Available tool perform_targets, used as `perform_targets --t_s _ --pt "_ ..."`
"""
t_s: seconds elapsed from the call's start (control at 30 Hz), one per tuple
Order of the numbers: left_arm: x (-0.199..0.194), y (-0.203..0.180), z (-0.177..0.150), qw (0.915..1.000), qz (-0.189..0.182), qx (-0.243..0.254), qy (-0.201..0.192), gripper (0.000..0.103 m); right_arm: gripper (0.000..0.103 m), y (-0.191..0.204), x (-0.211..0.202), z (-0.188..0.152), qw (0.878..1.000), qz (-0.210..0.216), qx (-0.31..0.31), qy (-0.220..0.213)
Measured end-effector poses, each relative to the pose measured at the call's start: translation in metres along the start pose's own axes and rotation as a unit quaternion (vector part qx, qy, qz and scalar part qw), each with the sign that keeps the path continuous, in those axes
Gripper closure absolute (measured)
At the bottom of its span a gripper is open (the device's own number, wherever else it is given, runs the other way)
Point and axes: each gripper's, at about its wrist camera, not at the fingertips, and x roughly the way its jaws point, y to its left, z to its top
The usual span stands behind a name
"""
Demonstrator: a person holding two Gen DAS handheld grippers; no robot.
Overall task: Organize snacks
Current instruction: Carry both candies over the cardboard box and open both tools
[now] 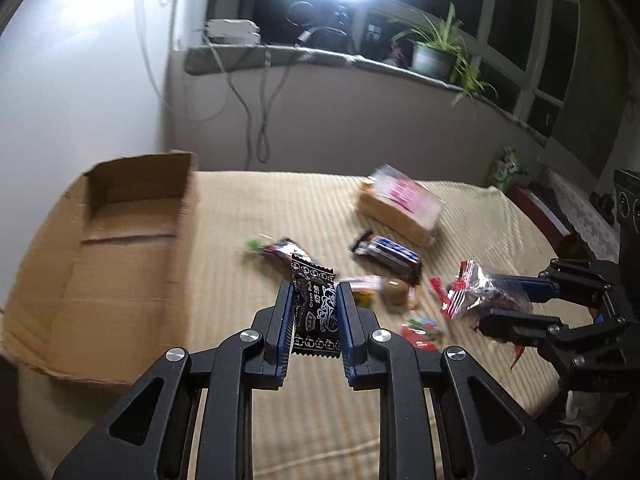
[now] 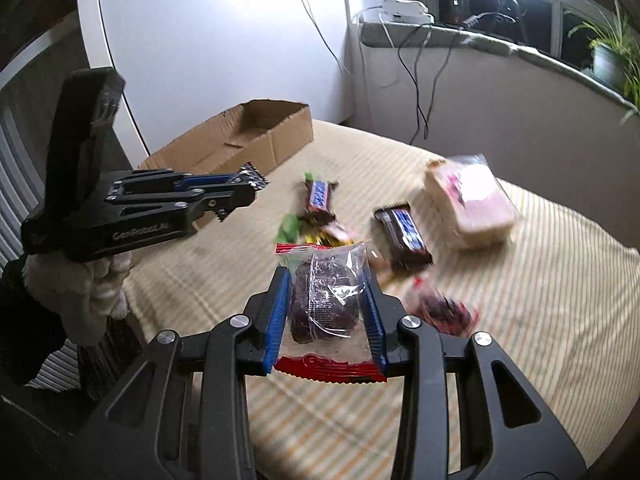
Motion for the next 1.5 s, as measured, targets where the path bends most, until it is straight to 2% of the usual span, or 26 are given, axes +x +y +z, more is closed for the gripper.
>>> perform_targets --t_s 0.4,0.77,1.13,1.37,1.5 --pt "-0.035 0.076 0.001 0.997 0.058 -0.044 -0.028 0.084 0.066 0.059 0.044 0.061 0.999 0.002 -0.029 -0.018" --pt "-0.031 0.119 -0.002 0.9949 0.073 -0.067 -0.021 0.084 0.066 0.095 0.106 0.113 0.998 0.014 -0.053 -0.017" --pt "-0.025 0.14 -0.004 0.994 0.072 -0.081 -0.017 0.084 0.066 0.118 0.157 0.131 0.997 0.027 -0.078 0.004" --pt "-0.024 0.141 -0.005 0.9939 0.072 -0.082 -0.014 0.083 0.066 0.122 0.164 0.133 0.996 0.027 -0.083 0.003" --pt "-0.023 0.142 -0.005 0.9934 0.078 -0.083 -0.013 0.083 0.05 0.122 0.163 0.134 0.996 0.026 -0.082 0.001"
